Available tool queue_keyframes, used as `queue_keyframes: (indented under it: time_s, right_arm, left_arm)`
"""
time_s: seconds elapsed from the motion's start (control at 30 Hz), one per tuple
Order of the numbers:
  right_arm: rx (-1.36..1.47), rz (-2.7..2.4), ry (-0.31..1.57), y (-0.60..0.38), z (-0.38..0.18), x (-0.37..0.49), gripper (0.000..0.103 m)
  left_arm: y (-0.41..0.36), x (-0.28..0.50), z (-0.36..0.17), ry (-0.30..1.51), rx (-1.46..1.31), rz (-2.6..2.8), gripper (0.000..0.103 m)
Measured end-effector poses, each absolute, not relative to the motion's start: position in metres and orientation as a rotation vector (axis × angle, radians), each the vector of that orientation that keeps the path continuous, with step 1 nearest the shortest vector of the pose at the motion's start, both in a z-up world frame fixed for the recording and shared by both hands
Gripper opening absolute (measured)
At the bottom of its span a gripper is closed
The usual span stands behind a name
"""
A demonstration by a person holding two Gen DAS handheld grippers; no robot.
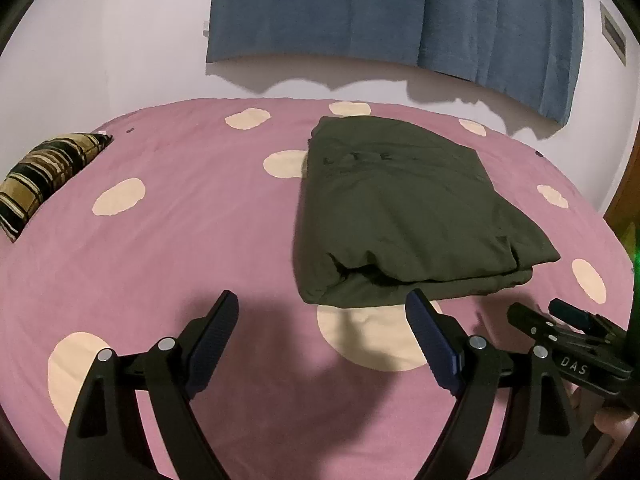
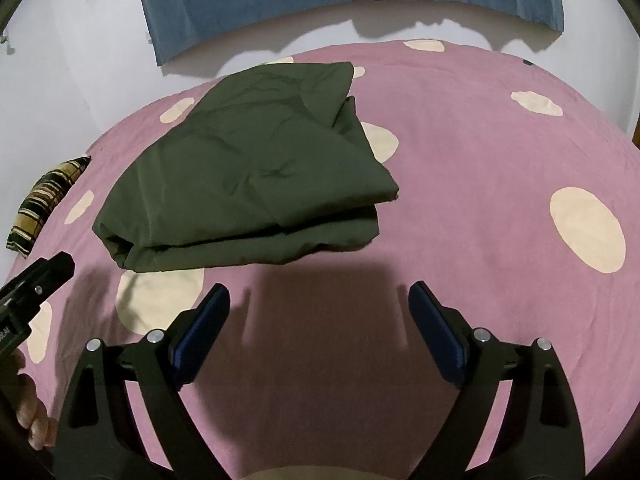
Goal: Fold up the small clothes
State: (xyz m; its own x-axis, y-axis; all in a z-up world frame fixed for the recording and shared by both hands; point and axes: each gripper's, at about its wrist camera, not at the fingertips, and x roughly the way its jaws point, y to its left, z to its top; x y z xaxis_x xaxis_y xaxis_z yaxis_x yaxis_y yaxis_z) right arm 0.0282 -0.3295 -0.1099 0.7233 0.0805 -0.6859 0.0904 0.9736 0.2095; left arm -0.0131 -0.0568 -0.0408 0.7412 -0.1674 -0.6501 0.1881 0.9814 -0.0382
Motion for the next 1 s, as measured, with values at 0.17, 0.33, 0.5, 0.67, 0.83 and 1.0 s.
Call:
queue_keyframes:
  time_s: [0.17,0.33,0.5,0.67,0.83,1.0]
  right_arm:
    - [0.235,-0.004,0.77,-0.3293,-0.1107,0.0284,0.091]
    - [0.245,-0.001,0.782,-0.3322,-0.1126,0.0309,0.091]
    - [0.243,0.0,0.787,-0.3316,-0.1134,0.0309,0.091]
    - [0.242,0.003,0.795,-0.3327,-0.1143,0.0327,0.091]
    - [0.243,0.002,0.799,-0.3317,-0.115,0.0326,0.091]
    - [0.241,0.003,0.801,-0.3309,-0.1155,0.0324,0.091]
  left_arm:
    - [-0.0585,-0.0146,-0.0395,0.7,0.043,-0.196,0.084]
    - [-0.0604,-0.0149,-0.039,0.705,0.039,-0.196,0.084]
    - [-0.0614,-0.0152,-0.0388,0.699,0.045,-0.188,0.084]
    - [-0.0621,-0.0164,-0.0395,0.7,0.05,-0.187,0.086]
    - [-0.0632,-0.016,-0.0407,0.708,0.057,-0.188,0.086]
    - [-0.0632,-0.0171,-0.0426,0.715,0.06,-0.189,0.086]
